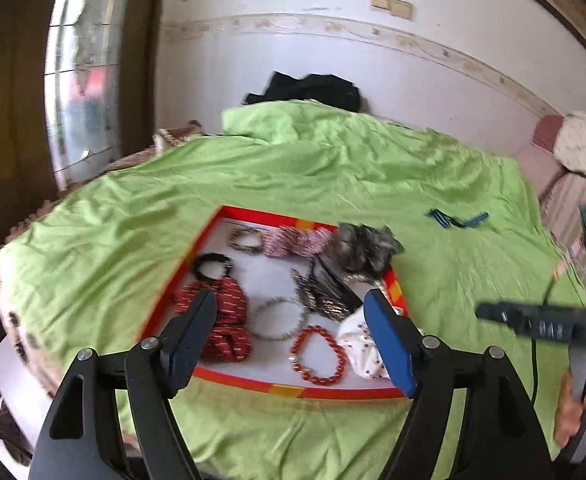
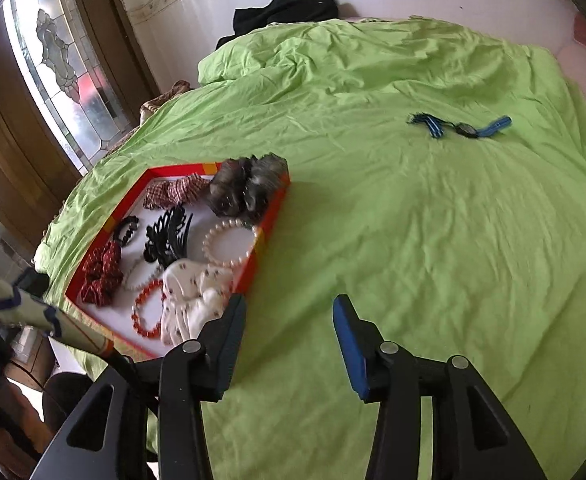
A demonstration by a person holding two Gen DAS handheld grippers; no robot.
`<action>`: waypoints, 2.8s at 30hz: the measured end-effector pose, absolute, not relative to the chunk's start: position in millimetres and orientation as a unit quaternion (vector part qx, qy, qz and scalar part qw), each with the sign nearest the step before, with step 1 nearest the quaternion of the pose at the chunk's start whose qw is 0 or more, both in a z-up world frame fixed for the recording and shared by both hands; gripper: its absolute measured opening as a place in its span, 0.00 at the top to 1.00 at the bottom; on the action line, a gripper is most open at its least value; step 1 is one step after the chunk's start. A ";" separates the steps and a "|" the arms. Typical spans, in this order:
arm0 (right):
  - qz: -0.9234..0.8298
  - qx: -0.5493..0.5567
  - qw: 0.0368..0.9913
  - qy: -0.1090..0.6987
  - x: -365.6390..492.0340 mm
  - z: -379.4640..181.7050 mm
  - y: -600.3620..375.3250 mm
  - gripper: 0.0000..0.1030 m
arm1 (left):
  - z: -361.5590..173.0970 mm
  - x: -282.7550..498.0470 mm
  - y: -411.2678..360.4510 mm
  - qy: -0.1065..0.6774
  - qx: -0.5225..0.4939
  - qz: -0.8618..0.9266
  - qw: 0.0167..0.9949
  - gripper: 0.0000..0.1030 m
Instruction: Organize jewelry
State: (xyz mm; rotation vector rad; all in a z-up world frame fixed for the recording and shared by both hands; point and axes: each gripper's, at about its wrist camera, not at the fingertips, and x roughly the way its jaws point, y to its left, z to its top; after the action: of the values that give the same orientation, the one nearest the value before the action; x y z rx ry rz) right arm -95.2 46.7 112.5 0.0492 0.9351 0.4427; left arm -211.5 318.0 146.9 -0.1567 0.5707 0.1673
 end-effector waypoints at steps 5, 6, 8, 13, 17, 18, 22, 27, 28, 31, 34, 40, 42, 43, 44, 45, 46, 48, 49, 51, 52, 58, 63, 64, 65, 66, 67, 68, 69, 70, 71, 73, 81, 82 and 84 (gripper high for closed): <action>0.222 0.030 0.867 0.445 -109.9 110.6 41.0 0.52 | 169.3 -229.0 331.1 0.263 -0.085 0.124 0.953 0.26; 0.226 0.028 0.867 0.443 -112.1 111.0 42.9 0.52 | 172.7 -232.4 332.7 0.259 -0.083 0.134 0.953 0.24; 0.235 0.024 0.866 0.440 -115.6 111.6 50.5 0.52 | 177.0 -237.8 334.1 0.254 -0.080 0.147 0.953 0.22; 0.261 -0.002 0.861 0.437 -125.8 111.5 78.4 0.52 | 183.3 -245.4 333.9 0.250 -0.070 0.174 0.950 0.21; 0.273 -0.021 0.858 0.435 -134.6 108.2 93.5 0.52 | 185.9 -246.3 330.9 0.244 -0.055 0.191 0.949 0.17; 0.273 -0.025 0.857 0.436 -135.8 107.1 94.5 0.52 | 185.8 -246.1 330.7 0.244 -0.055 0.190 0.949 0.16; 0.269 -0.023 0.855 0.442 -138.6 102.2 92.3 0.52 | 179.4 -239.9 328.2 0.265 -0.058 0.184 0.945 0.16; 0.257 -0.021 0.852 0.456 -136.5 92.6 89.3 0.52 | 164.8 -229.6 321.8 0.303 -0.054 0.171 0.936 0.15; 0.256 -0.021 0.851 0.457 -136.1 91.2 88.8 0.52 | 162.0 -227.3 320.6 0.310 -0.052 0.169 0.934 0.15; 0.254 -0.019 0.851 0.460 -135.6 89.1 88.5 0.52 | 154.5 -223.0 316.9 0.327 -0.049 0.164 0.929 0.16; 0.255 -0.020 0.851 0.459 -135.3 88.4 89.9 0.52 | 150.0 -219.8 315.3 0.340 -0.053 0.157 0.926 0.16; 0.254 -0.030 0.852 0.456 -132.0 87.5 97.8 0.52 | 144.7 -215.8 311.5 0.353 -0.054 0.147 0.922 0.16; 0.253 -0.035 0.855 0.452 -129.7 89.6 102.2 0.52 | 143.0 -215.3 310.4 0.356 -0.052 0.146 0.922 0.15; 0.252 -0.038 0.857 0.448 -127.8 91.0 104.9 0.52 | 142.7 -214.7 310.1 0.357 -0.051 0.145 0.921 0.16; 0.252 -0.039 0.858 0.446 -126.4 91.9 107.1 0.52 | 142.3 -214.5 309.9 0.358 -0.051 0.144 0.921 0.16; 0.253 -0.041 0.859 0.444 -124.8 92.8 109.7 0.52 | 142.0 -214.1 310.0 0.359 -0.051 0.144 0.921 0.16; 0.253 -0.042 0.860 0.442 -122.8 93.4 112.8 0.52 | 141.6 -214.1 310.7 0.359 -0.052 0.144 0.921 0.16; 0.254 -0.045 0.859 0.441 -118.8 93.6 119.1 0.52 | 140.7 -214.2 312.2 0.360 -0.053 0.143 0.920 0.16; 0.255 -0.045 0.858 0.443 -117.3 93.2 122.2 0.52 | 140.4 -213.6 313.3 0.361 -0.055 0.143 0.920 0.16; 0.259 -0.042 0.857 0.443 -117.3 92.9 125.1 0.52 | 139.2 -213.5 314.4 0.363 -0.056 0.141 0.920 0.16; 0.260 -0.041 0.857 0.444 -118.0 92.6 125.9 0.52 | 138.4 -213.2 314.9 0.364 -0.057 0.140 0.919 0.16; 0.256 -0.041 0.852 0.455 -121.3 84.8 123.4 0.52 | 133.2 -210.7 314.9 0.370 -0.059 0.136 0.917 0.16; 0.250 -0.040 0.853 0.457 -118.4 84.0 119.5 0.52 | 130.8 -209.8 313.5 0.373 -0.057 0.134 0.917 0.16; 0.249 -0.040 0.854 0.455 -115.9 86.3 119.0 0.52 | 131.3 -210.2 313.1 0.371 -0.059 0.136 0.917 0.16; 0.247 -0.042 0.857 0.451 -113.3 89.5 118.6 0.52 | 130.7 -210.2 313.6 0.370 -0.060 0.137 0.917 0.16; 0.243 -0.043 0.860 0.446 -109.2 94.4 117.9 0.52 | 129.9 -210.4 314.8 0.368 -0.064 0.138 0.917 0.16; 0.239 -0.044 0.865 0.439 -103.9 100.6 117.4 0.52 | 129.4 -210.6 316.2 0.368 -0.068 0.137 0.917 0.16; 0.235 -0.044 0.870 0.431 -97.3 107.0 117.4 0.52 | 128.8 -210.7 318.2 0.368 -0.073 0.136 0.917 0.16; 0.229 -0.047 0.876 0.422 -87.6 114.2 118.4 0.52 | 127.8 -210.8 319.8 0.367 -0.078 0.136 0.917 0.16; 0.224 -0.050 0.879 0.417 -80.9 118.1 119.7 0.52 | 126.9 -210.6 322.1 0.367 -0.080 0.135 0.917 0.16; 0.214 -0.057 0.885 0.409 -69.0 123.0 122.5 0.52 | 126.0 -210.6 323.5 0.367 -0.083 0.135 0.917 0.16; 0.199 -0.063 0.890 0.405 -44.0 126.9 129.2 0.52 | 124.2 -211.3 326.9 0.367 -0.088 0.134 0.916 0.15; 0.200 -0.038 0.870 0.448 37.3 103.6 169.6 0.52 | 112.7 -210.9 342.4 0.369 -0.100 0.132 0.915 0.15; 0.201 -0.041 0.867 0.454 41.8 98.9 176.2 0.52 | 112.0 -210.8 343.7 0.369 -0.099 0.133 0.914 0.15; 0.201 -0.055 0.860 0.465 49.9 86.8 191.4 0.52 | 110.0 -209.5 348.2 0.367 -0.097 0.138 0.915 0.15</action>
State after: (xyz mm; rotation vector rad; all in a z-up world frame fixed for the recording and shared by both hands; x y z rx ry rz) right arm 49.9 191.4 86.8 -0.1152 0.9768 0.4212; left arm -209.5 348.2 110.0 -0.2002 0.7564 0.2840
